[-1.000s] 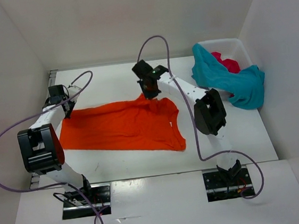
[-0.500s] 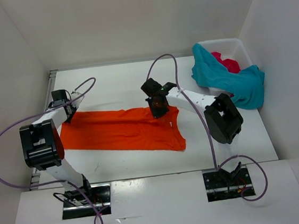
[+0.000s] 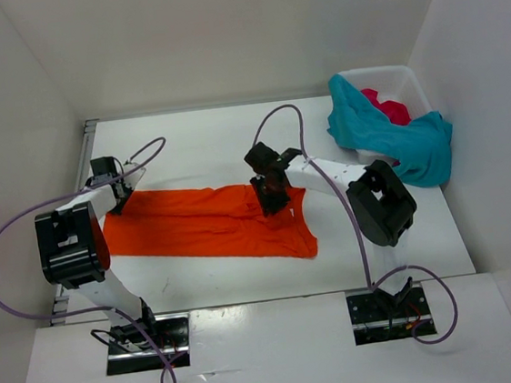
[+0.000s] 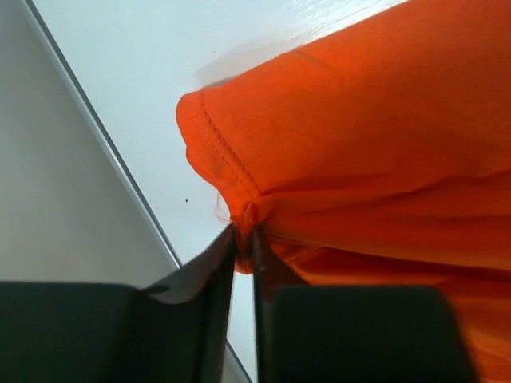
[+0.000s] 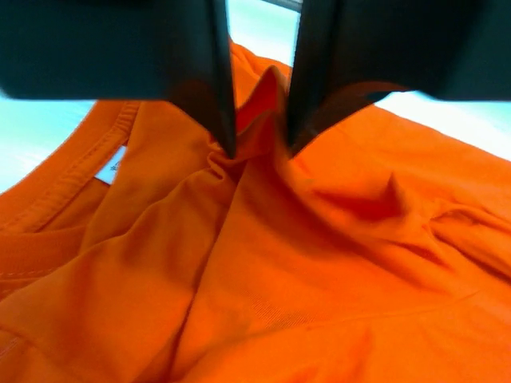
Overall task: Fold and stack the t-shirts
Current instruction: Fold the other side of the tshirt into a rectangle
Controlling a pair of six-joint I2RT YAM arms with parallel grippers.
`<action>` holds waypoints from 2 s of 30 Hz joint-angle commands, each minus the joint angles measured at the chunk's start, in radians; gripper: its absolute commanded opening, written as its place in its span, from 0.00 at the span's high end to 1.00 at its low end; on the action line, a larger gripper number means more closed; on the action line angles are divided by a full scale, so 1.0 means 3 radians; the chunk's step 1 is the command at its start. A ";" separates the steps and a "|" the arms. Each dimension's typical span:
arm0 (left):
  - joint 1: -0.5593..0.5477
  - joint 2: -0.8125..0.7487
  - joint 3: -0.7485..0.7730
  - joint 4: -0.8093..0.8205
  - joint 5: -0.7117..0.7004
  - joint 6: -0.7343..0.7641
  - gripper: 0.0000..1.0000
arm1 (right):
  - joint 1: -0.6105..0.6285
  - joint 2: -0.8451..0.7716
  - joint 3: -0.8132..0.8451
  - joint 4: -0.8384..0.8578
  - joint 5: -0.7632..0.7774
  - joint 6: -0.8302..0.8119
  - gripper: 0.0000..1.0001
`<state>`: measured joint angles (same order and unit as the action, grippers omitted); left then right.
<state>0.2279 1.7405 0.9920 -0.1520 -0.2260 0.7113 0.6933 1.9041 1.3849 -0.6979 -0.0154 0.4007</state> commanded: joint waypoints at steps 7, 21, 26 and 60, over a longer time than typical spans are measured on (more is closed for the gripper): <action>0.0023 -0.0227 0.0155 -0.0030 -0.0146 0.0007 0.48 | 0.0082 -0.0517 -0.0229 0.0117 -0.0495 -0.0088 0.60; -0.0651 -0.0642 0.1116 -0.1098 0.0747 -0.0182 0.30 | -0.0198 -0.1203 -0.0720 0.0153 -0.0337 0.0550 0.65; -0.1454 -0.0642 0.1203 -0.1018 0.1289 -0.0294 0.30 | -0.0726 -0.1463 -0.1057 0.0250 -0.0205 0.1168 0.66; -0.3035 -0.0116 0.0482 -0.0695 0.1290 -0.0985 0.30 | -0.0276 -0.0723 -0.1232 0.0925 -0.0506 0.1303 0.52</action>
<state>-0.6804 1.6894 1.1442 -0.3592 0.1291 0.4377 0.5987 1.6764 0.9722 -0.4484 -0.1688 0.7994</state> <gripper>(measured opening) 0.706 0.480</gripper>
